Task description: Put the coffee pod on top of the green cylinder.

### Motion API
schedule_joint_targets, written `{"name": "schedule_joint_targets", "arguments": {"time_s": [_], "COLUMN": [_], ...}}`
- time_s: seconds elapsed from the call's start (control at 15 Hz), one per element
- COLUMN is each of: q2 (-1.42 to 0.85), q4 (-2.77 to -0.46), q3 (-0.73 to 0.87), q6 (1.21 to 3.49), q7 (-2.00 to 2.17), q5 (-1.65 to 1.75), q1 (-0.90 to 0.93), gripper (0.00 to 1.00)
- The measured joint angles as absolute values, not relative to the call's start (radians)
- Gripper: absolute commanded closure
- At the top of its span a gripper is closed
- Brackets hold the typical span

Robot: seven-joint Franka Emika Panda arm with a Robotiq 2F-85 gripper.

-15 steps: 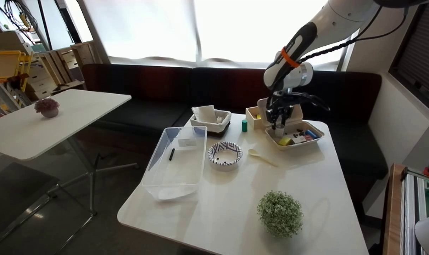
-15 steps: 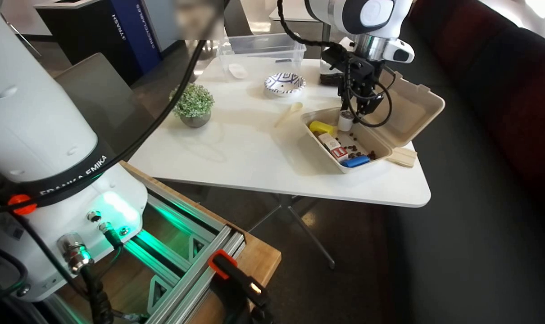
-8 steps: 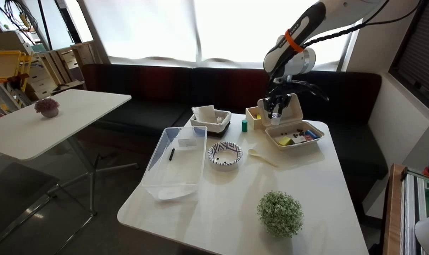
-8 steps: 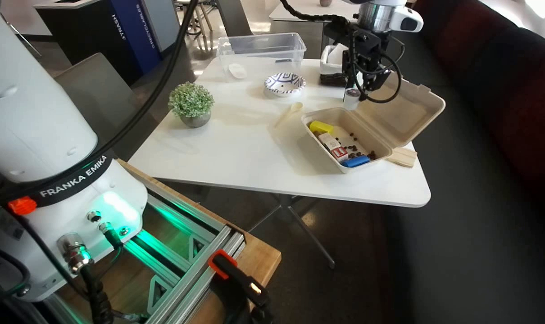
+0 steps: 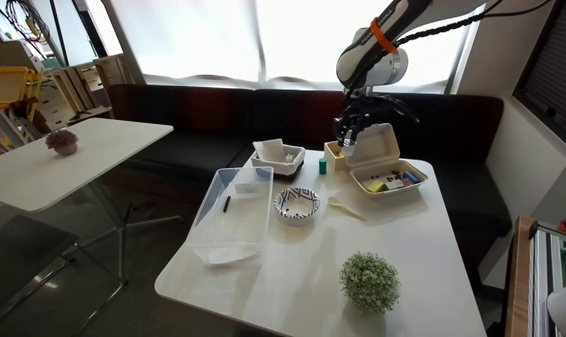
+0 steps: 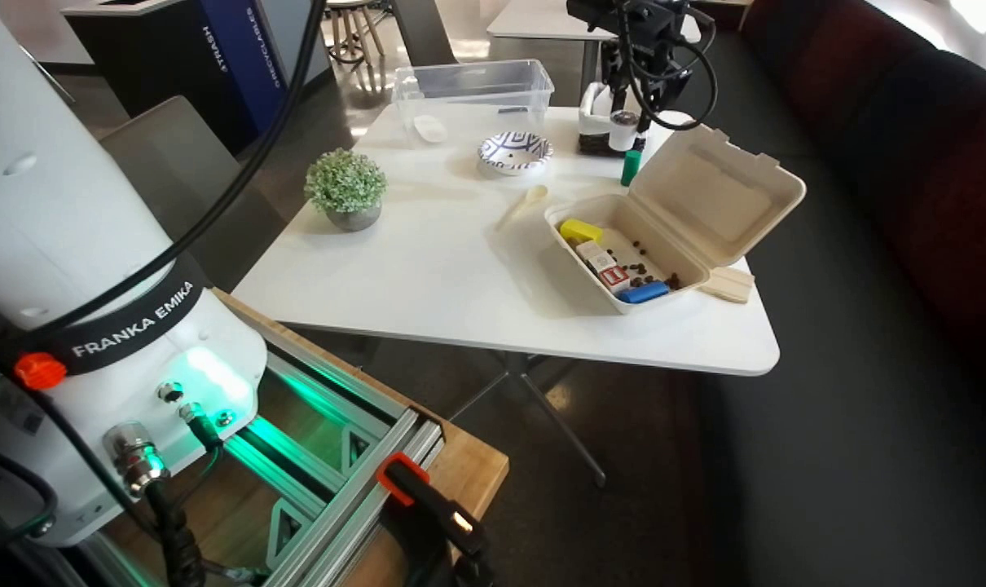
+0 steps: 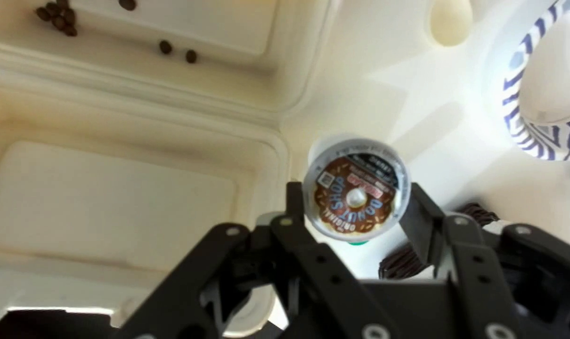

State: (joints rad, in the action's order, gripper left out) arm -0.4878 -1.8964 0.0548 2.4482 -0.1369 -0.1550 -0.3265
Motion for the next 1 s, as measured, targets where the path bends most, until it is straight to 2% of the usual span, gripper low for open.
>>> {"name": "schedule_joint_targets", "arguments": {"time_s": [0.07, 0.53, 0.6, 1.0], "q2": [-0.484, -0.471, -0.471, -0.481], "q4": [-1.894, -1.887, -1.887, -1.861], "q3": [0.051, 0.051, 0.051, 0.063], "q6": [2.446, 2.443, 2.443, 2.443], "q7": [-0.136, -0.128, -0.128, -0.129], "q5": [-0.155, -0.156, -0.156, -0.156], "q1": [-0.318, -0.301, -0.3, -0.301], "gripper": [0.47, 0.47, 0.72, 0.72]}}
